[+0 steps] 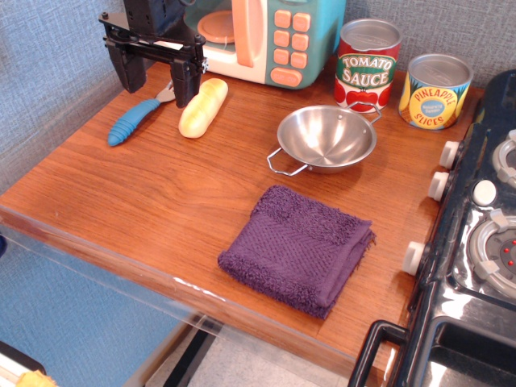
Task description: Move the purple towel in front of the blue spoon and bread
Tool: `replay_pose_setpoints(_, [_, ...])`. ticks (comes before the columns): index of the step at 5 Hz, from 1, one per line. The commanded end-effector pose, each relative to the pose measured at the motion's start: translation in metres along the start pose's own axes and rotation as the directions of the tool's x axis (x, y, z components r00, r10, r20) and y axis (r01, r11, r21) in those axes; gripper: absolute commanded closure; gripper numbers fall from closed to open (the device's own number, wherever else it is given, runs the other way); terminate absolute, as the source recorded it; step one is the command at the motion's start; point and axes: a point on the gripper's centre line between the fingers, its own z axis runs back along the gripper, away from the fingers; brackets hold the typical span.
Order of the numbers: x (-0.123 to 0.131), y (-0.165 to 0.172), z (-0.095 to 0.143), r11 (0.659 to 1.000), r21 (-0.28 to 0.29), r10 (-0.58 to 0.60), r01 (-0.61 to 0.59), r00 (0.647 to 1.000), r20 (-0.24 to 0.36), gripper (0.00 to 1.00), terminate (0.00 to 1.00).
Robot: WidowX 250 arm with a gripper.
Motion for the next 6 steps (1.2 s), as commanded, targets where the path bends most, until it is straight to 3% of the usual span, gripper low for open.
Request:
replay_pose_setpoints(1, [0.000, 0.000, 0.000, 1.000, 0.000, 0.000, 0.000, 1.000, 0.000, 0.00, 0.00])
replay_pose_setpoints(3, [-0.029, -0.062, 0.009, 0.992, -0.014, -0.125, 0.125, 0.991, 0.039, 0.00, 0.00])
replay_pose_setpoints(5, [-0.061, -0.129, 0.006, 0.989, -0.069, -0.125, 0.127, 0.991, 0.045, 0.00, 0.00])
replay_pose_setpoints(6, [-0.065, -0.148, -0.004, 0.991, -0.072, -0.108, 0.111, 0.994, 0.034, 0.00, 0.00])
